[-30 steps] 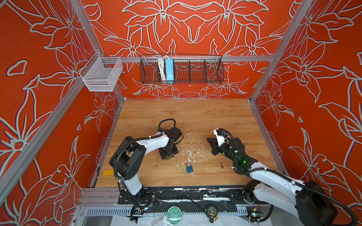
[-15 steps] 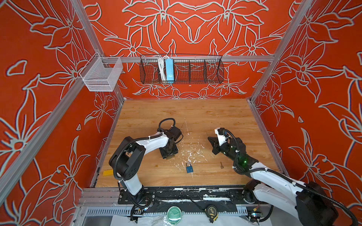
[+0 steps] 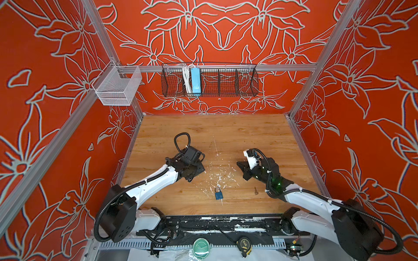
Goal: Unlock with the key
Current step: 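Lift the brass padlock with the left gripper while the right gripper brings the key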
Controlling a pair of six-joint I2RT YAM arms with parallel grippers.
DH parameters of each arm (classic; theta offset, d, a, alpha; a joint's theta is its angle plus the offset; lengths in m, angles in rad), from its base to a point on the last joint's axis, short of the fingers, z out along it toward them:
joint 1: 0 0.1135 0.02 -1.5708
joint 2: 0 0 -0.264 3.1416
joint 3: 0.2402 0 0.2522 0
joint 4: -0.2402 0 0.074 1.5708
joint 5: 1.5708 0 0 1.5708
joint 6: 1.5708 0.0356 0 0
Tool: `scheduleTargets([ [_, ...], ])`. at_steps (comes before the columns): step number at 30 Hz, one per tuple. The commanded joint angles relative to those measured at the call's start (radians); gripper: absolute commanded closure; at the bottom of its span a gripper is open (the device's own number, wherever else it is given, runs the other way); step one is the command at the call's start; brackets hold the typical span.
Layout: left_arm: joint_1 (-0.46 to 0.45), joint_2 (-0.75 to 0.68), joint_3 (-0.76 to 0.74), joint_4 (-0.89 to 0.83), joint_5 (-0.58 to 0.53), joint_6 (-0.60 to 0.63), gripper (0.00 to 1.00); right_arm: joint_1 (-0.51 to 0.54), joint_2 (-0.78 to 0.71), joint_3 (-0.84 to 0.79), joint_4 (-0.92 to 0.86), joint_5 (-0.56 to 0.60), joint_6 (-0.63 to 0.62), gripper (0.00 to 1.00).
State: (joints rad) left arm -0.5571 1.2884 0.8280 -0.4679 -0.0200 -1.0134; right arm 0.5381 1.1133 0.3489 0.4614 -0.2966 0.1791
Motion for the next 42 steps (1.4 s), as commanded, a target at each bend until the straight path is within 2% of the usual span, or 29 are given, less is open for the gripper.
scheduleTargets([
  [1, 0.002, -0.081, -0.02, 0.099, -0.015, 0.001, 0.81, -0.005, 0.017, 0.04, 0.014, -0.137, 0.005, 1.0],
  [3, 0.002, -0.132, -0.082, 0.192, -0.005, -0.019, 0.86, -0.002, 0.011, 0.061, -0.051, -0.162, 0.035, 1.0],
  [5, 0.002, -0.184, -0.17, 0.323, 0.005, -0.049, 0.99, 0.005, 0.001, 0.089, -0.159, -0.158, 0.083, 1.0],
  [6, 0.002, -0.196, -0.202, 0.373, 0.01, -0.059, 1.0, 0.008, -0.007, 0.095, -0.188, -0.159, 0.1, 1.0],
  [9, 0.002, -0.203, -0.237, 0.428, 0.016, -0.056, 1.0, 0.034, -0.075, 0.087, -0.283, -0.119, 0.175, 1.0],
  [14, 0.002, -0.105, -0.16, 0.437, 0.077, 0.008, 1.0, 0.064, -0.205, 0.062, -0.394, -0.026, 0.3, 1.0],
  [17, 0.002, -0.053, -0.091, 0.438, 0.128, 0.057, 1.0, 0.074, -0.268, 0.064, -0.453, 0.006, 0.333, 1.0],
  [21, 0.002, -0.032, -0.037, 0.454, 0.142, 0.082, 1.0, 0.083, -0.305, 0.114, -0.545, 0.006, 0.338, 1.0],
  [26, 0.0, -0.013, -0.033, 0.525, 0.175, -0.024, 1.0, 0.098, -0.273, 0.202, -0.621, -0.033, 0.334, 1.0],
  [31, -0.007, 0.005, -0.082, 0.611, 0.17, -0.144, 1.0, 0.127, -0.204, 0.236, -0.553, -0.032, 0.363, 1.0],
  [42, -0.059, 0.015, -0.119, 0.723, 0.108, -0.181, 1.0, 0.211, -0.057, 0.31, -0.539, -0.012, 0.403, 1.0],
])
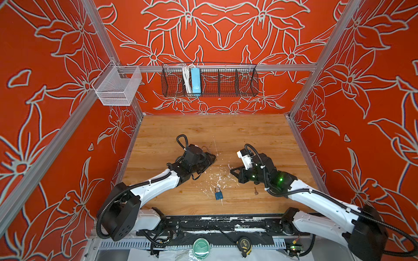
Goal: Unlock with the key
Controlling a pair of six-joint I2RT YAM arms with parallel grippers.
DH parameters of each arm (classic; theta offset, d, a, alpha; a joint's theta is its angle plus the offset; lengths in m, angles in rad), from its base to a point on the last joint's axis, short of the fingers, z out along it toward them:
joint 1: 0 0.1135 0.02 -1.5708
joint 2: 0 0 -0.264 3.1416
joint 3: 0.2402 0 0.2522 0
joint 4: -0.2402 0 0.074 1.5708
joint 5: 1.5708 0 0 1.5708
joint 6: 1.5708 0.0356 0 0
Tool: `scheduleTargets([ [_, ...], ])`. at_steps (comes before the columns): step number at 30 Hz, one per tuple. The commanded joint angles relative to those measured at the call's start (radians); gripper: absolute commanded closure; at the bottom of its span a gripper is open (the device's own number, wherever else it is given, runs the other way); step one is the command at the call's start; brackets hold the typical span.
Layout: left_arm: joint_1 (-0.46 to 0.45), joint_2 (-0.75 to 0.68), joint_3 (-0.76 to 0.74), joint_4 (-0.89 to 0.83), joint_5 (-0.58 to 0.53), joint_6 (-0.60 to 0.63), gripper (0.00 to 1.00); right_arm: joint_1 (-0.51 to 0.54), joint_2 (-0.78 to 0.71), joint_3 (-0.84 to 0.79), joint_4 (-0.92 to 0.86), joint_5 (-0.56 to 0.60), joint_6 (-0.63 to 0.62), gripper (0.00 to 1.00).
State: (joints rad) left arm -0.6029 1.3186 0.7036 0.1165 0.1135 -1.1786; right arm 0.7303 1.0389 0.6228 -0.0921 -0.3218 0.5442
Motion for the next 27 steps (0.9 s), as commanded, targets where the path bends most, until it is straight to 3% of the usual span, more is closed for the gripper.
scheduleTargets([
  [1, -0.016, -0.012, 0.002, 0.148, -0.022, -0.01, 1.0, 0.022, 0.028, 0.043, 0.009, 0.016, 0.046, 1.0],
  [27, -0.081, -0.04, -0.037, 0.204, -0.041, 0.033, 1.0, 0.058, 0.17, 0.129, -0.02, 0.036, 0.071, 1.0],
])
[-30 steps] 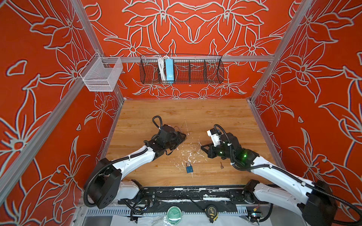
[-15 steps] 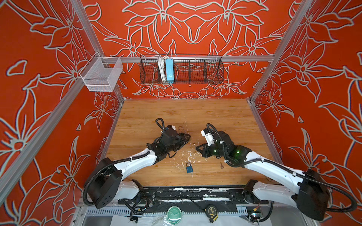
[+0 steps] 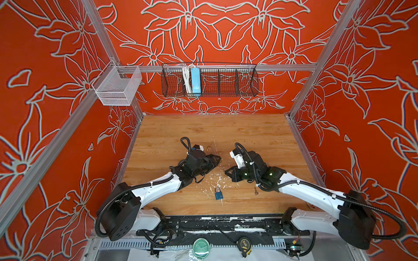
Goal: Unlock with the key
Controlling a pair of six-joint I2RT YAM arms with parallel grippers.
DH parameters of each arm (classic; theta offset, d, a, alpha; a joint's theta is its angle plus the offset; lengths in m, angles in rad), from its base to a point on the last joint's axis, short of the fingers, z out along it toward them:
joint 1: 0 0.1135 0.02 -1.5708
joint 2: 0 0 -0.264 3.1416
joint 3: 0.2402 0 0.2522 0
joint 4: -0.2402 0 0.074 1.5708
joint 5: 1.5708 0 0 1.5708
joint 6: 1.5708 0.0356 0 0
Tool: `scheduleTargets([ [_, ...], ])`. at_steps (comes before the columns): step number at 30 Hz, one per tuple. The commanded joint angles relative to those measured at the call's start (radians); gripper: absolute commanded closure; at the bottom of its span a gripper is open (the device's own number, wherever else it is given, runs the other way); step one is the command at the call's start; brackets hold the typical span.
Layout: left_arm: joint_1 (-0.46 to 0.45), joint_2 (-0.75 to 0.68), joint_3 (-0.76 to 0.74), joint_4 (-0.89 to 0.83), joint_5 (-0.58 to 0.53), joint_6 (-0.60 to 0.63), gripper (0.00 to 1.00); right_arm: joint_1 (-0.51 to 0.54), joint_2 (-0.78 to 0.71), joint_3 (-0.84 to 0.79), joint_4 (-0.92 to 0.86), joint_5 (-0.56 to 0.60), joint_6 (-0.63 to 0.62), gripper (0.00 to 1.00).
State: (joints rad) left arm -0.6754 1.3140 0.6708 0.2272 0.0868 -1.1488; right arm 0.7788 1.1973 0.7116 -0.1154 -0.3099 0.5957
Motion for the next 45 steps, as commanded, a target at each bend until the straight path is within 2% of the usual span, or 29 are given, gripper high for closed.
scheduleTargets([
  [1, -0.009, -0.036, -0.006, 0.097, -0.015, 0.002, 1.0, 0.01, 0.018, 0.041, 0.003, 0.023, 0.02, 1.0],
  [45, -0.013, -0.045, -0.033, 0.112, -0.021, -0.016, 1.0, 0.022, 0.134, 0.09, 0.071, -0.008, 0.057, 1.0],
])
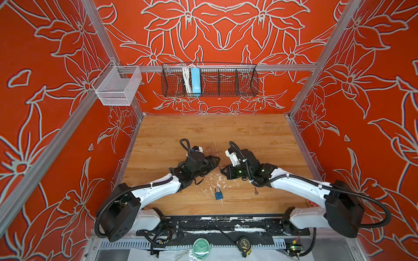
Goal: Unlock with the key
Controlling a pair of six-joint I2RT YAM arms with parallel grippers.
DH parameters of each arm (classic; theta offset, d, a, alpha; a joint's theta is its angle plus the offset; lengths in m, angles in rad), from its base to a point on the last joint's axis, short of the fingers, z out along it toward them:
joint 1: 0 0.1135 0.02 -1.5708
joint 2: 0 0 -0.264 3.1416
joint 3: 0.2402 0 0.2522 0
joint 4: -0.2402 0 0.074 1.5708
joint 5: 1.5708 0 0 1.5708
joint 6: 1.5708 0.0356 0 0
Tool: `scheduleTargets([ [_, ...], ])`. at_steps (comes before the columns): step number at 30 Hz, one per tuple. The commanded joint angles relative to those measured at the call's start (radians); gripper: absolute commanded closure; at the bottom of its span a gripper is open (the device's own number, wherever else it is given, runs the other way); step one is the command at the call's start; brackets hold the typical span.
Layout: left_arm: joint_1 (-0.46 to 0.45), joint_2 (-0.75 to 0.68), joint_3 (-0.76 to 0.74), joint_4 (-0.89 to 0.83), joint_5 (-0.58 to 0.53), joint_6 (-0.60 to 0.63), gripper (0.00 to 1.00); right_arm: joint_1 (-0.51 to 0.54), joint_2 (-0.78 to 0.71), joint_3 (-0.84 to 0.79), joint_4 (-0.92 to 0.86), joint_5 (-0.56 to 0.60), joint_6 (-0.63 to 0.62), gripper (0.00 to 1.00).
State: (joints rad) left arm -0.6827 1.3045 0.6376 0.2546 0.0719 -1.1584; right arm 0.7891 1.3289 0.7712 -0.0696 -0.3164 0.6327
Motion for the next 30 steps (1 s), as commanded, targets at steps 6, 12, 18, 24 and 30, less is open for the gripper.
scheduleTargets([
  [6, -0.006, -0.036, -0.003, 0.091, -0.003, -0.006, 1.0, 0.012, 0.006, 0.037, 0.024, 0.001, 0.019, 1.0],
  [12, -0.006, -0.045, -0.018, 0.096, -0.003, -0.007, 1.0, 0.013, -0.002, 0.042, 0.019, 0.028, 0.026, 1.0],
  [18, -0.009, -0.046, -0.029, 0.102, -0.008, -0.003, 1.0, 0.012, 0.018, 0.064, 0.026, 0.013, 0.043, 1.0],
  [24, -0.026, -0.047, -0.045, 0.125, -0.014, 0.013, 1.0, 0.012, 0.022, 0.064, 0.059, 0.013, 0.068, 1.0],
  [30, -0.031, -0.075, -0.065, 0.126, -0.021, 0.03, 1.0, 0.007, 0.003, 0.069, 0.039, 0.048, 0.056, 1.0],
])
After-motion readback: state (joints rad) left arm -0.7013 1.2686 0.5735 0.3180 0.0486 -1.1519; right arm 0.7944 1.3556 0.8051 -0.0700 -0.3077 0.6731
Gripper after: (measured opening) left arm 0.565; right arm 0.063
